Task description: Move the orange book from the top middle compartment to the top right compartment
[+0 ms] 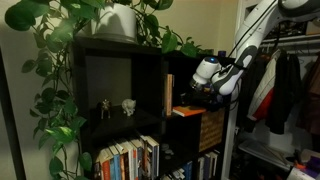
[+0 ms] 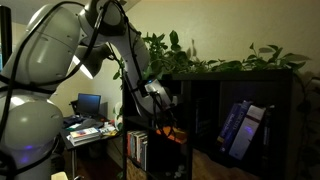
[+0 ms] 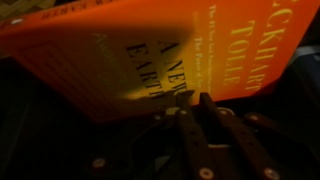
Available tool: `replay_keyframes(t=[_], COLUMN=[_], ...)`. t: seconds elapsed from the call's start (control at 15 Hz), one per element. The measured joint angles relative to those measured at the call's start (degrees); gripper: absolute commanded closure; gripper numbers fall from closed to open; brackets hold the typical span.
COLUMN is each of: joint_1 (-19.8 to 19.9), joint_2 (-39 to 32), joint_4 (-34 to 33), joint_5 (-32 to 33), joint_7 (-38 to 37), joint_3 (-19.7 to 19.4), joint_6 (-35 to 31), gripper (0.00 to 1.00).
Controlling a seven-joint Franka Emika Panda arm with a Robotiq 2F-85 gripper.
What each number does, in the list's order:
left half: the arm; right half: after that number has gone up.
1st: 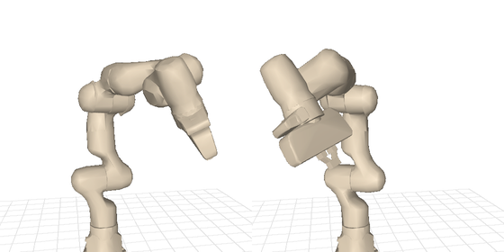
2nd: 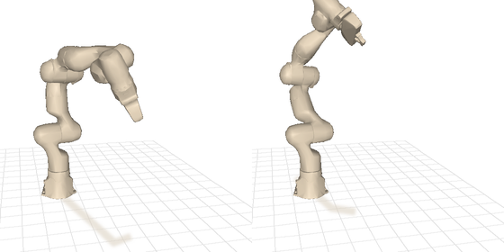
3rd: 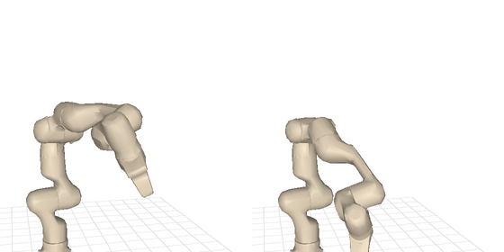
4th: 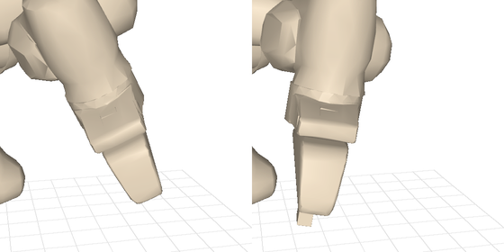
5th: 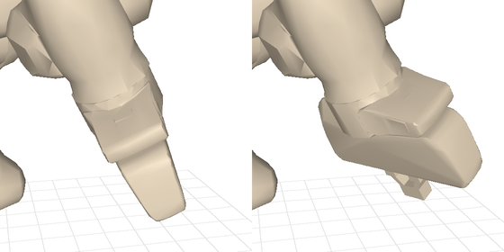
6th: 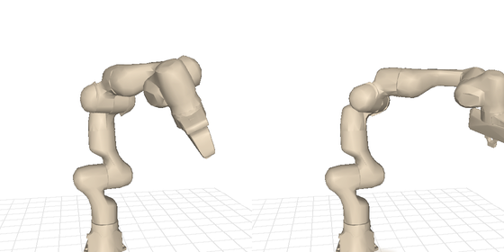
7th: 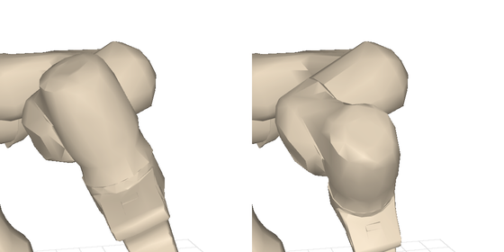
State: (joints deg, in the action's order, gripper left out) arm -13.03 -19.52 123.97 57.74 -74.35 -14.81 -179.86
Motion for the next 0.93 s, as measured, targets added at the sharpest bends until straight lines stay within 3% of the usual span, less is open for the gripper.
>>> replay_keyframes(t=[0.47,0.67,0.93], joint_1=[3.86,6.60,13.10], joint_2=[7.71,11.90,13.91], joint_4=[5.60,10.17,14.62], joint_5=[-10.17,-22.12,-43.40], joint_7=[8.83,20.39,39.77], joint_3=[9.26,15.27,30.17], joint_6=[3.23,5.33,11.83], gripper=[0.04,0.00,0.00])
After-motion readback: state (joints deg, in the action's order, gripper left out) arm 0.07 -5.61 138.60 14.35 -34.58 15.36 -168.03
